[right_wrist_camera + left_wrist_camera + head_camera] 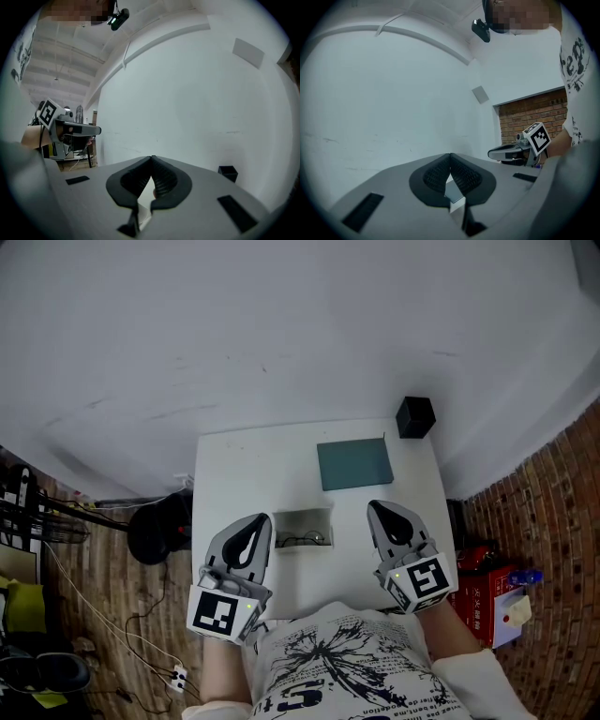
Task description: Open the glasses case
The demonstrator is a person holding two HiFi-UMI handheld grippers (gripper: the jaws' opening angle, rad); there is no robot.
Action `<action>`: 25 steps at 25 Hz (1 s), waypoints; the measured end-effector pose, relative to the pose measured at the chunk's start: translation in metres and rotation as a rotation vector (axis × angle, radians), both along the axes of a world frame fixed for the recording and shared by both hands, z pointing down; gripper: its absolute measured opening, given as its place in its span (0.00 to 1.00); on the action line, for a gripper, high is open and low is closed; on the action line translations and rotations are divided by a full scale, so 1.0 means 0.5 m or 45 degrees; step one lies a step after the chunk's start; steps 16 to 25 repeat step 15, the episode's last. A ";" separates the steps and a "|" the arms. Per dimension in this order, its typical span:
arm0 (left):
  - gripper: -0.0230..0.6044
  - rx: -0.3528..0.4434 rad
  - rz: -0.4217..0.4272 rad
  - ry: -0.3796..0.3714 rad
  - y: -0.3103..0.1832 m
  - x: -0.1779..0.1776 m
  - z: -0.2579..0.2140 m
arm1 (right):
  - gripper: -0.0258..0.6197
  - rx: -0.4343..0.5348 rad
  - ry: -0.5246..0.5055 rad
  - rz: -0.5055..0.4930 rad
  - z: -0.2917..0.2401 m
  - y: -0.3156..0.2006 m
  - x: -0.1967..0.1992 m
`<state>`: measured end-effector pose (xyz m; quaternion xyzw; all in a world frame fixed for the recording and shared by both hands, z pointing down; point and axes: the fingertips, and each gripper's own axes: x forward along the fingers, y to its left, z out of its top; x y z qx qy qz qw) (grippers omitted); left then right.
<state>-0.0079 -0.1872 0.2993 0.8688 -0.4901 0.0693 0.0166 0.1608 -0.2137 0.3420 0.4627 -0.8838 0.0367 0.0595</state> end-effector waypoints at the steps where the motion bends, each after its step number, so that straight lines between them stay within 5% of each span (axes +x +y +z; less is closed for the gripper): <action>1: 0.06 0.000 0.001 -0.004 0.001 0.001 0.001 | 0.06 -0.004 -0.005 0.005 0.001 -0.001 0.002; 25: 0.06 -0.009 -0.022 0.035 -0.008 -0.014 0.010 | 0.06 -0.015 0.034 0.035 0.012 -0.011 -0.009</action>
